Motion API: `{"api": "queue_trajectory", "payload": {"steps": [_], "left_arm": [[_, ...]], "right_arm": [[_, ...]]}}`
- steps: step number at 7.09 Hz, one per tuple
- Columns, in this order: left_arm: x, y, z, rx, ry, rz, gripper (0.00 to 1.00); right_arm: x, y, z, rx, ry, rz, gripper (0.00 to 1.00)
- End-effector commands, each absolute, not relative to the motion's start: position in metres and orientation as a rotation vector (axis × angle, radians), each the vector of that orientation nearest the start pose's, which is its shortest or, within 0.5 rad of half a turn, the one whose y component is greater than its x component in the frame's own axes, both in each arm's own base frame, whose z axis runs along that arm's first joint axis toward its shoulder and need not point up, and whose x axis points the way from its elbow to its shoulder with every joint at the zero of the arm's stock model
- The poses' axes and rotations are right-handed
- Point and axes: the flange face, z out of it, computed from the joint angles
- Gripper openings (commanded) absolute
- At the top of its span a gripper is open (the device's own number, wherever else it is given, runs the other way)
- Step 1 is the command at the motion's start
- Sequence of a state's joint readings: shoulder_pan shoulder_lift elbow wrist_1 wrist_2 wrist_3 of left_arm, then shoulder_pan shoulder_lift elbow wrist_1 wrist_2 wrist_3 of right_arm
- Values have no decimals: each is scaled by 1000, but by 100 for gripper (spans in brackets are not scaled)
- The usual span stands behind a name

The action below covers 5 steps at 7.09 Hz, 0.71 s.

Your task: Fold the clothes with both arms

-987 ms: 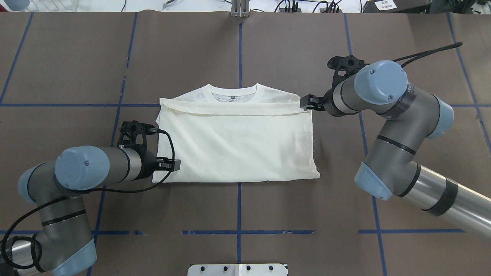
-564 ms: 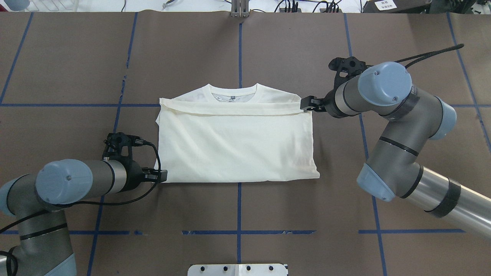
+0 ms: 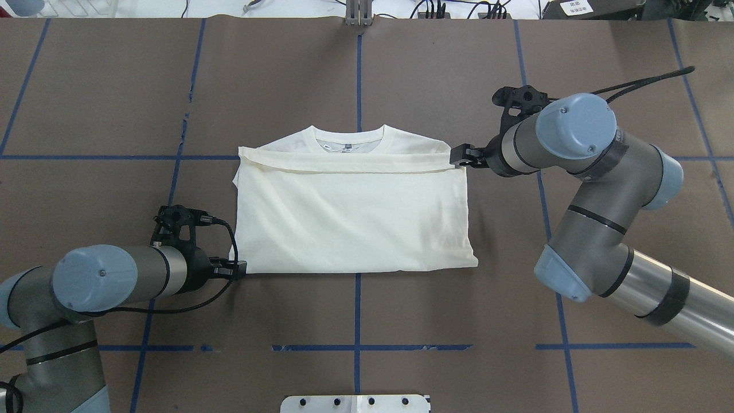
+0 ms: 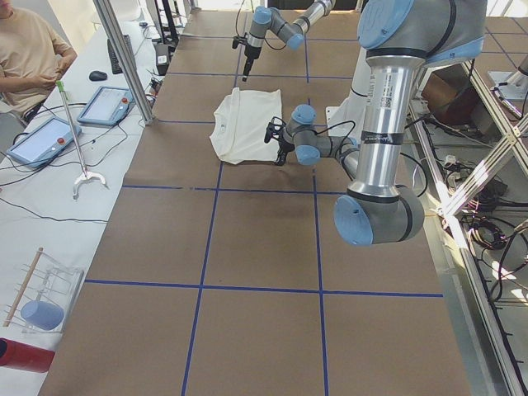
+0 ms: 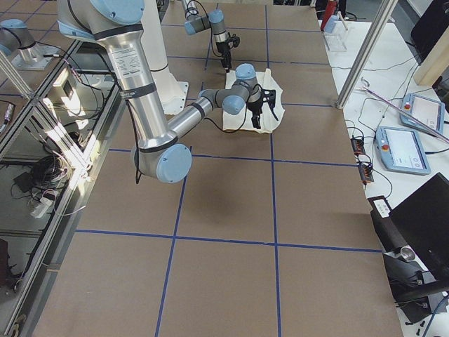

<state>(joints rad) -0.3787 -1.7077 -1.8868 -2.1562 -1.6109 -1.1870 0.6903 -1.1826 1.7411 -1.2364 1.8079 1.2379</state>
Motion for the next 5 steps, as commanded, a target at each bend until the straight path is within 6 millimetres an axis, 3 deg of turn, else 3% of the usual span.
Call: {"api": "queue_trajectory", "payload": {"steps": [1, 5], "left_arm": [[465, -321, 379, 347, 973, 30, 60], [470, -317, 375, 344, 980, 37, 48]], "right_arm": [[-417, -487, 330, 245, -885, 228, 100], [-417, -487, 332, 241, -878, 232, 100]]}}
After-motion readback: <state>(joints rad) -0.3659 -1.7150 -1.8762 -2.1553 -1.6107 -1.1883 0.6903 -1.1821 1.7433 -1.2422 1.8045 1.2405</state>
